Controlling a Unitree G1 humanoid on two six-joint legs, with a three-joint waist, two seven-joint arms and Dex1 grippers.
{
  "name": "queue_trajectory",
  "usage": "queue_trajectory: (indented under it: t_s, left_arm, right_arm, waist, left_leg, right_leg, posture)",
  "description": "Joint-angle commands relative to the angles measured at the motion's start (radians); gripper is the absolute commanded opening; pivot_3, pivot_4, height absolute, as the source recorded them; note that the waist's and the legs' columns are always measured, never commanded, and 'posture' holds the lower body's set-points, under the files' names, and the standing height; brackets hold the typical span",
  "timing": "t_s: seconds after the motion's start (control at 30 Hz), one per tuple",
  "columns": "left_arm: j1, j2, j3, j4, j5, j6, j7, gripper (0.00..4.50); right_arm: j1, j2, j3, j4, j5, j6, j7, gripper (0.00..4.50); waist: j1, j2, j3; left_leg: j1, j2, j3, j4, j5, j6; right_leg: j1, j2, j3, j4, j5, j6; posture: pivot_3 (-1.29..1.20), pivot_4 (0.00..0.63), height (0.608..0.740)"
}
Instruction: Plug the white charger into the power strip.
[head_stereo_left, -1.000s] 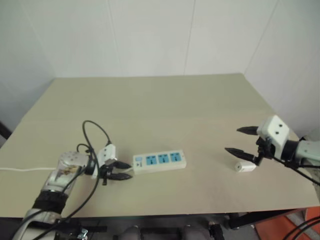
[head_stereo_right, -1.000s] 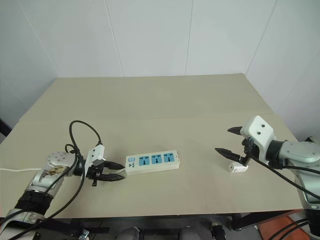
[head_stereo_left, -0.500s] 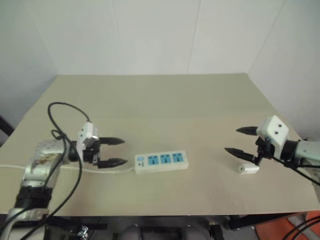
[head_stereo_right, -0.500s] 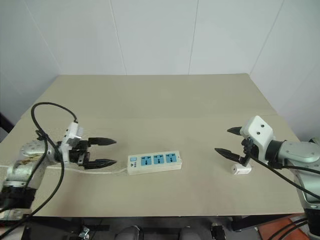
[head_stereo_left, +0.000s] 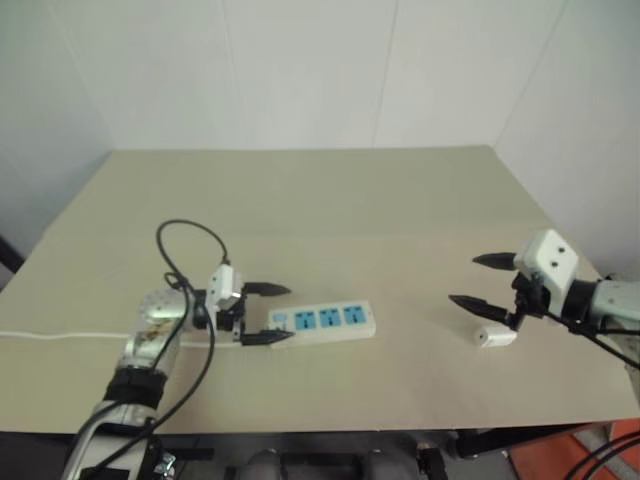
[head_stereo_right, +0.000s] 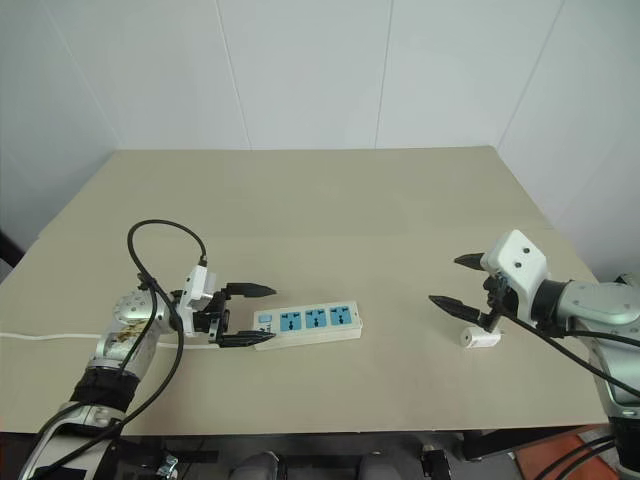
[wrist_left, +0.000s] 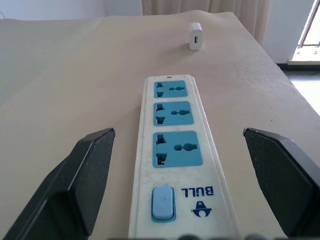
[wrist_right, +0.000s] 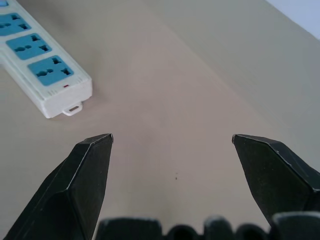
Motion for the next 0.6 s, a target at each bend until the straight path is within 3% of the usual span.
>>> queue_trajectory:
  t_s: [0.03, 0.6]
  left_arm:
    - [-0.015, 0.000, -0.005, 0.025, 0.003, -0.042, -0.029, 4.47]
    - [-0.031, -0.047, -0.036, 0.257, 0.101, -0.203, -0.005, 4.47]
  right_arm:
    - [0.008, -0.020, -0.055, -0.044, 0.022, 0.013, -0.007, 4.50]
    - [0.003, -0.042, -0.069, -0.064, 0.060, 0.035, 0.000, 4.50]
  waist:
    - [0.000, 0.000, 0.000]
    - [0.000, 0.000, 0.000]
  left_leg:
    - [0.000, 0.000, 0.000, 0.000, 0.000, 0.000]
    - [0.001, 0.000, 0.000, 0.000, 0.000, 0.000]
  right_leg:
    - [0.000, 0.000, 0.000, 0.000, 0.000, 0.000]
    - [0.000, 0.000, 0.000, 0.000, -0.003, 0.004]
  posture:
    - [0.00, 0.150, 0.740]
    - [0.00, 0.150, 0.740]
